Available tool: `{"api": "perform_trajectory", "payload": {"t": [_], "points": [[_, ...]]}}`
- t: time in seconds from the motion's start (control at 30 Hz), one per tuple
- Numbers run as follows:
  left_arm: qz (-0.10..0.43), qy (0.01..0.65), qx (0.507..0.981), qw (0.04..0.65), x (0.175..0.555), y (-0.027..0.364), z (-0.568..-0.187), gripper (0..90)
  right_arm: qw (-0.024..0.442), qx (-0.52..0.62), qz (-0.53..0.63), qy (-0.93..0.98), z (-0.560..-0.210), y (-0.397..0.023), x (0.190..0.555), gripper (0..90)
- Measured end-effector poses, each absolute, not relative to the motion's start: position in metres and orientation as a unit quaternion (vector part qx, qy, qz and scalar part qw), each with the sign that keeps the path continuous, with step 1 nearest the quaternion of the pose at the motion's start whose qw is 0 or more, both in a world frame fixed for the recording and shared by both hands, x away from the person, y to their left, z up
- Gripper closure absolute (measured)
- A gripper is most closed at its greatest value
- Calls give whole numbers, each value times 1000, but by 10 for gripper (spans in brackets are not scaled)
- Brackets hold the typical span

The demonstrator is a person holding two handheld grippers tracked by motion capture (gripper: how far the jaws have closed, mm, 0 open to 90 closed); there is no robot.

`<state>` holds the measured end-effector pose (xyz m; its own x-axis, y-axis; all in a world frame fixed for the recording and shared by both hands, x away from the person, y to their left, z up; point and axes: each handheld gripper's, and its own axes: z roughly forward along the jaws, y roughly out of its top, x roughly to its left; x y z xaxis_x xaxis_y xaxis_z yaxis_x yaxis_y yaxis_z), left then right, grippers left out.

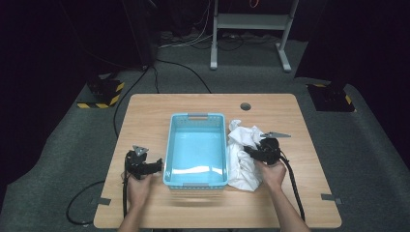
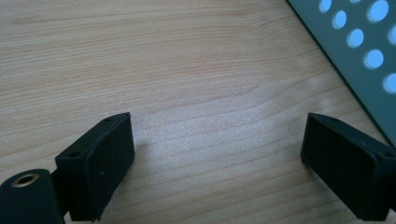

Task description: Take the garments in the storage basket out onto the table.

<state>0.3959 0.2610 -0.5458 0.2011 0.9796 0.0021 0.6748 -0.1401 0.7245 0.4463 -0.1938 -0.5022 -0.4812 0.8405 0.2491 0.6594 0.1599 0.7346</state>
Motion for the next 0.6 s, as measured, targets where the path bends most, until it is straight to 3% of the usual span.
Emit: {"api": "perform_trajectory", "payload": {"t": [0.3,0.6], "points": [[250,580,713,305,396,261,-546,98,116,495,408,759,-500,-194,444,376],[250,580,713,305,396,261,-546,98,147,487,403,761,-494,-198,438,266]]}}
